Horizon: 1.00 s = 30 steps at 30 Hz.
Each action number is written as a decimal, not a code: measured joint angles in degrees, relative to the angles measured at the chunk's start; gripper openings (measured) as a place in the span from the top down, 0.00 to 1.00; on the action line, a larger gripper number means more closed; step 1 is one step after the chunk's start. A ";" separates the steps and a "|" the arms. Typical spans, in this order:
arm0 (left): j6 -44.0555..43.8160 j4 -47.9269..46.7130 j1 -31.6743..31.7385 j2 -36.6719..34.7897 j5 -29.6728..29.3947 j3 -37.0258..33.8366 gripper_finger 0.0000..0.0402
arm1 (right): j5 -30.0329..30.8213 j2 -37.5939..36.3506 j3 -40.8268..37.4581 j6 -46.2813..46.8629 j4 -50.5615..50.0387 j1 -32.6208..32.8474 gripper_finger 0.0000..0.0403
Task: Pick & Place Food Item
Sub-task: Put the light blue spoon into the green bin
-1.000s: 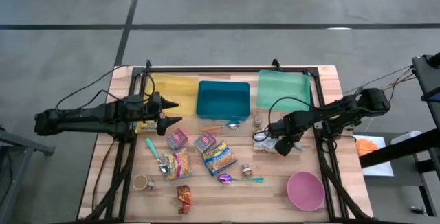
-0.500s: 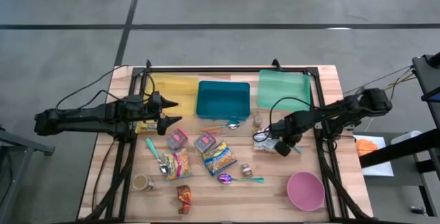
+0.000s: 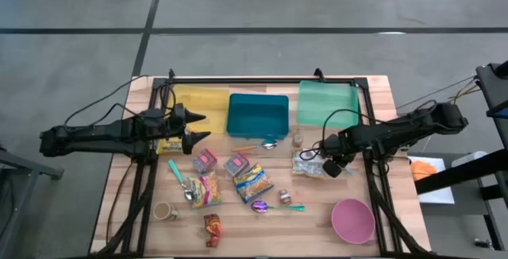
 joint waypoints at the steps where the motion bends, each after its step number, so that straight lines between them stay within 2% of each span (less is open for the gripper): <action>1: 0.29 0.59 0.00 0.00 0.02 0.00 0.11 | 0.24 -0.93 0.00 0.36 -0.60 -0.01 0.95; 11: 1.89 3.91 0.00 0.00 0.00 0.04 0.11 | 2.95 -12.01 0.66 3.12 -3.65 -0.05 0.95; 19: 2.08 5.91 0.01 0.12 -1.73 0.04 0.11 | 14.47 -15.41 10.78 -0.67 -6.27 -1.75 0.95; 23: 0.00 8.25 0.04 2.05 -6.22 0.02 0.11 | 18.76 -13.17 17.33 -8.77 -7.83 -7.26 0.95; 28: -2.40 8.72 0.90 7.34 -7.44 1.76 0.11 | 18.16 -8.90 24.76 -25.02 -7.07 -19.49 0.96; 30: -1.17 8.23 1.37 9.37 -7.16 3.45 0.11 | 16.00 -6.54 27.53 -31.22 -7.17 -25.22 0.96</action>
